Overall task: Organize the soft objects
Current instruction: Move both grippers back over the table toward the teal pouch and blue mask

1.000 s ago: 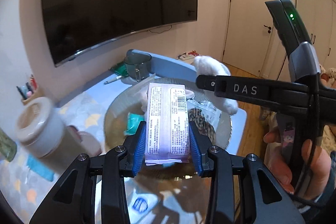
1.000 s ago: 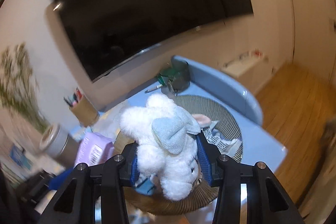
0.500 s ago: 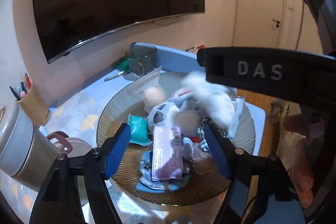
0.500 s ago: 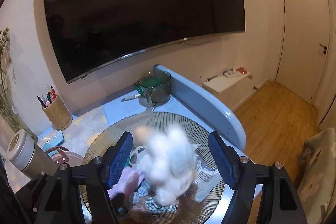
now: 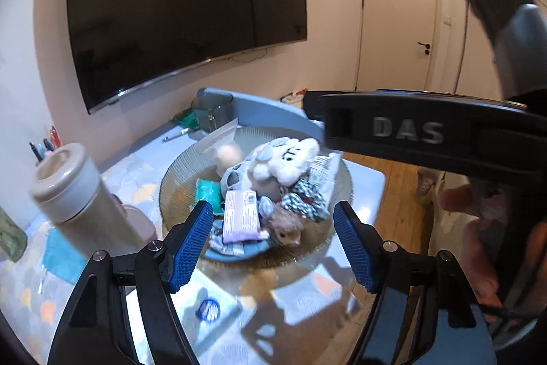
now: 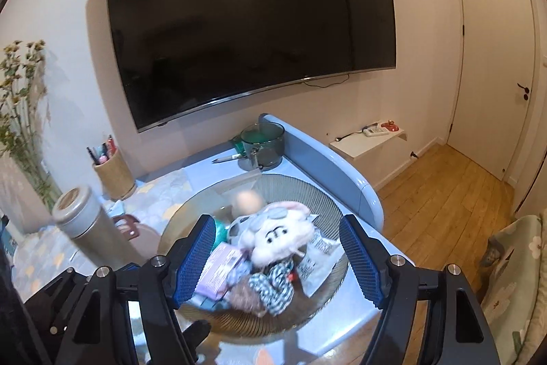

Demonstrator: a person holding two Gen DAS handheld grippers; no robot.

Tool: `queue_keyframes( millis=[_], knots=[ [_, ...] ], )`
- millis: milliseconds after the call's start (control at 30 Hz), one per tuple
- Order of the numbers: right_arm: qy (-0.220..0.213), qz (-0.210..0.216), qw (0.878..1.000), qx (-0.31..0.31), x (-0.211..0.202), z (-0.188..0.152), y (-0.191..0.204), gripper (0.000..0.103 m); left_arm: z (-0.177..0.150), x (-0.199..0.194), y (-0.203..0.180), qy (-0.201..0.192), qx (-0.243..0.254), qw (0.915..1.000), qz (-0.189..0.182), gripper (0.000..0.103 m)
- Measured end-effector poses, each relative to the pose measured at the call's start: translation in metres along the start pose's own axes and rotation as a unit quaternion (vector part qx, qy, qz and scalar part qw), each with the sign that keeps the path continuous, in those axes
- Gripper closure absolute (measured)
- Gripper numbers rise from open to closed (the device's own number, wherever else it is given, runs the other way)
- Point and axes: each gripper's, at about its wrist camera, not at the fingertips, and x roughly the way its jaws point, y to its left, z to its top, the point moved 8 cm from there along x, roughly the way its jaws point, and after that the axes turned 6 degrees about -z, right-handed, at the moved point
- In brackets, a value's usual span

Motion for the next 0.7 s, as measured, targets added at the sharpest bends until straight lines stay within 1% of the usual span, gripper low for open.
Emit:
queue_keyframes(
  millis=[133, 267, 400, 533, 567, 600, 700],
  knots=[
    [-0.004, 0.010, 1.000, -0.007, -0.021, -0.007, 0.011, 0.029, -0.008, -0.033, -0.002, -0.013, 0.003, 0.9999, 0.001, 0.031],
    [-0.013, 0.019, 1.000, -0.015, -0.042, -0.011, 0.024, 0.029, -0.016, -0.054, 0.006, -0.016, -0.014, 0.9998, -0.003, 0.031],
    [-0.022, 0.030, 0.999, -0.023, -0.063, -0.014, 0.038, 0.024, -0.028, -0.071, 0.024, -0.018, -0.032, 0.9992, 0.016, 0.031],
    [-0.025, 0.045, 0.998, -0.043, -0.083, -0.024, 0.062, 0.021, -0.045, -0.093, 0.054, -0.020, -0.057, 0.9974, 0.038, 0.031],
    [-0.023, 0.053, 0.997, -0.047, -0.085, -0.027, 0.069, 0.020, -0.049, -0.097, 0.063, -0.019, -0.067, 0.9967, 0.042, 0.031],
    [-0.016, 0.071, 0.996, -0.056, -0.088, -0.032, 0.082, 0.019, -0.055, -0.102, 0.076, -0.018, -0.084, 0.9951, 0.048, 0.031],
    [-0.012, 0.092, 0.992, -0.081, -0.094, -0.043, 0.112, 0.019, -0.065, -0.119, 0.106, -0.022, -0.118, 0.9906, 0.065, 0.031]
  ],
)
